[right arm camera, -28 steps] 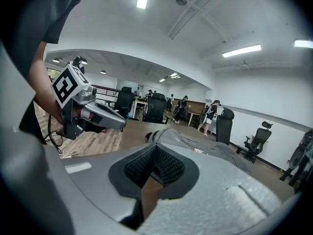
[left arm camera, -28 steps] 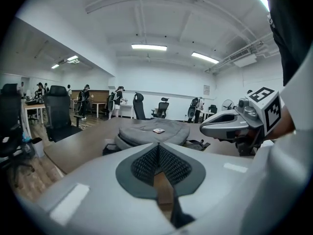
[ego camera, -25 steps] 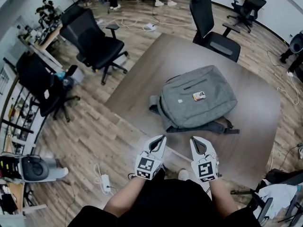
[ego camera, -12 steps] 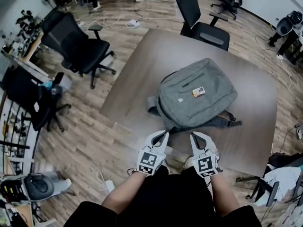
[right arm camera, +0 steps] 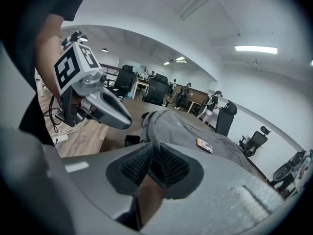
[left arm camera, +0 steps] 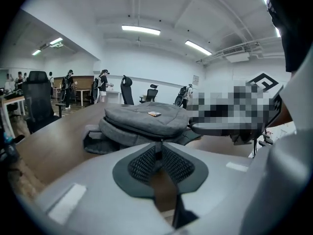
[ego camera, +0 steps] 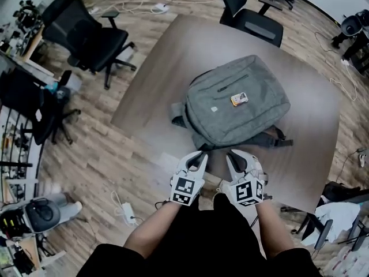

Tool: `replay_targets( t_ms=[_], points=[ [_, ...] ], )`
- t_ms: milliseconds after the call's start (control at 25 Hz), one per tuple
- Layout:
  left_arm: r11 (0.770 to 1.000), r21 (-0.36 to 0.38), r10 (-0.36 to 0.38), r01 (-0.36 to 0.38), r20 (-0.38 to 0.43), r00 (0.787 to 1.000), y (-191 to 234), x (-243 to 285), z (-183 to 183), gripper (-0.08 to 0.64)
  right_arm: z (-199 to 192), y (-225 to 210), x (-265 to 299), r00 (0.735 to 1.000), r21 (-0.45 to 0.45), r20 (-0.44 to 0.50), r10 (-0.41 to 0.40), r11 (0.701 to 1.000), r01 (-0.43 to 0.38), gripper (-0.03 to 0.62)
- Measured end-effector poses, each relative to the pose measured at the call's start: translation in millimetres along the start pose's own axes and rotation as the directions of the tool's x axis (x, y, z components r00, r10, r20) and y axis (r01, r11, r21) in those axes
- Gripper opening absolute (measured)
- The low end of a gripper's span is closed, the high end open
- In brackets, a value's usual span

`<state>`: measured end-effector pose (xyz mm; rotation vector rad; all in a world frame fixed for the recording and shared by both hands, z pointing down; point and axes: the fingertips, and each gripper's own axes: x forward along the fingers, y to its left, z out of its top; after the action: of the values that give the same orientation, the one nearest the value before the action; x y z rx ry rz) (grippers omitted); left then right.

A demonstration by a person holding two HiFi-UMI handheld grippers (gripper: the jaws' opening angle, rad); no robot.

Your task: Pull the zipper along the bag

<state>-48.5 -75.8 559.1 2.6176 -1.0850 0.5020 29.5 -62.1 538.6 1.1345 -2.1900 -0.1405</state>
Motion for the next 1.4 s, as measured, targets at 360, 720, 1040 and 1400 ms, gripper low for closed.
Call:
replay_targets(
  t_ms=[360, 720, 1040, 1400],
  points=[
    [0.996, -0.008, 0.085, -0.087, -0.111, 0.990, -5.9, 35.5, -24.4, 0.196, -17.3, -4.1, 14.6, 0.998, -0.235, -0.034, 0.053, 0.970, -0.059, 0.125],
    [0.991, 0.062, 0.131, -0.122, -0.175, 0.976, -6.6, 49.4, -25.0, 0.101, -26.0, -7.5, 15.6, 0.995, -0.386, -0.066, 0.078, 0.917, -0.097, 0.206],
    [0.986, 0.034, 0.165, -0.161, -0.171, 0.971, -5.6, 52.0, -21.1, 0.037, -26.9, -6.3, 21.4, 0.992, -0.465, -0.073, 0.104, 0.876, -0.126, 0.258],
    [0.989, 0.056, 0.142, -0.134, -0.173, 0.975, -10.8, 50.2, -17.4, 0.025, -21.0, 5.8, 38.9, 0.986, -0.522, -0.083, 0.145, 0.837, -0.167, 0.232]
  ],
)
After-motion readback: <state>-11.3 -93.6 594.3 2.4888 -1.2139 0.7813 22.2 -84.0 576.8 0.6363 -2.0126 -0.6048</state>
